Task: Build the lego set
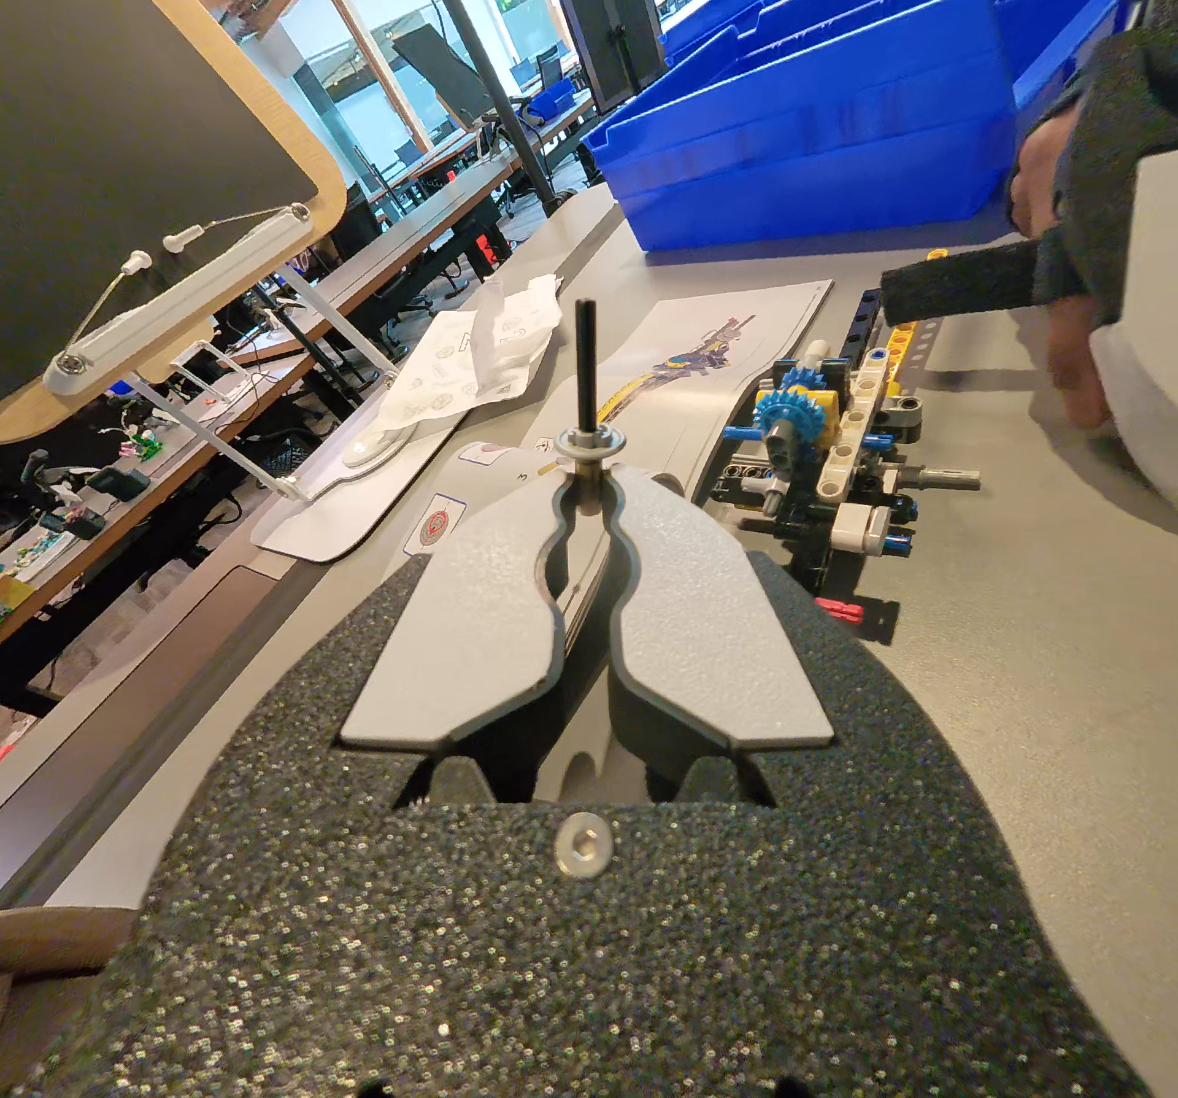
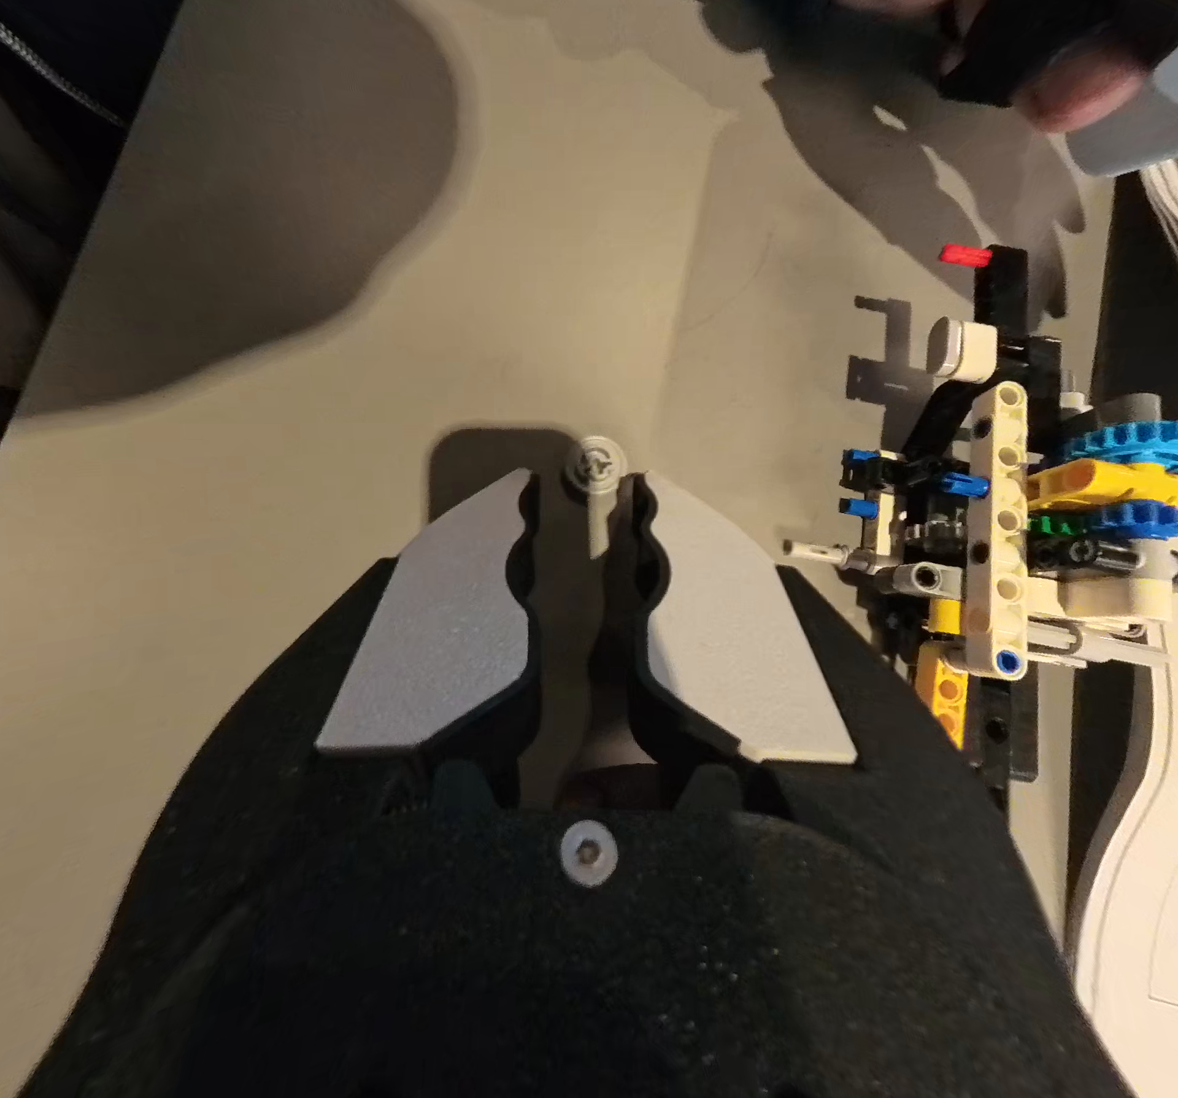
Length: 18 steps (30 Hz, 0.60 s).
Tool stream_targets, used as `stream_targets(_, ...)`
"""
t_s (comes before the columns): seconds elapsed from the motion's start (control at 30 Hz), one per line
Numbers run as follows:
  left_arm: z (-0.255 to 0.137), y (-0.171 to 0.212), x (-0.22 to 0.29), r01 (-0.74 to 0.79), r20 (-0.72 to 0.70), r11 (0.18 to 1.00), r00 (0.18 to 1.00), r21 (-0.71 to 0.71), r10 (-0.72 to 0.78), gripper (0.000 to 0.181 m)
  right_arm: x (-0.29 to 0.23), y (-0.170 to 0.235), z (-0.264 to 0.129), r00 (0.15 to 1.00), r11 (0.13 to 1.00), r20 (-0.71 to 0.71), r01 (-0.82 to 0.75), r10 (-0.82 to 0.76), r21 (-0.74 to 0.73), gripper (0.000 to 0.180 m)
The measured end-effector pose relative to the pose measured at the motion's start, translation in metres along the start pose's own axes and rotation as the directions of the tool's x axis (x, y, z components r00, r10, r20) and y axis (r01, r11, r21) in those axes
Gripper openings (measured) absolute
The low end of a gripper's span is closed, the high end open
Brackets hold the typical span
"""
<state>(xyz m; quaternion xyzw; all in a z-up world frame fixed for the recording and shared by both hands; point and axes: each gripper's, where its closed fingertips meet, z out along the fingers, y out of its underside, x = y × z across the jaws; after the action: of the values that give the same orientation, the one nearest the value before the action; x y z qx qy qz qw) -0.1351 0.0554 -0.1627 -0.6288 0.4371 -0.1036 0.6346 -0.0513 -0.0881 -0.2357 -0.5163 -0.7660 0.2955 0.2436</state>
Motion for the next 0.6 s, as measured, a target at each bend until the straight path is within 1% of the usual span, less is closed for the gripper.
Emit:
stream_targets(0.03, 0.0, 0.0, 0.0, 0.0, -0.002, 1.0, 1.0, 0.003, 0.0, 0.007, 0.002, -0.001, 0.0, 1.0, 1.0, -0.011, -0.001, 0.001, 0.005, 0.028)
stream_targets(0.2, -0.003, -0.008, 0.002, -0.002, -0.012, 0.998, 1.0, 0.056, 0.003, 0.007, 0.009, -0.002, -0.001, 1.0, 1.0, -0.029, -0.003, 0.004, 0.026, 0.029)
stream_targets(0.3, -0.005, -0.015, 0.001, -0.038, 0.015, 0.994, 0.999, 0.101, 0.037, 0.008, 0.007, -0.002, -0.002, 1.0, 0.999, -0.023, 0.006, -0.005, 0.033, 0.029)
stream_targets(0.43, -0.006, -0.021, 0.003, -0.089, 0.035, 0.988, 0.996, 0.128, 0.085, 0.007, 0.008, -0.004, -0.004, 1.0, 0.998, -0.015, 0.0, 0.001, 0.058, 0.03)
stream_targets(0.6, -0.008, -0.024, 0.003, -0.098, 0.042, 0.985, 0.995, 0.145, 0.093, 0.007, 0.011, -0.006, -0.007, 0.999, 0.996, -0.01, -0.039, 0.04, 0.082, 0.03)
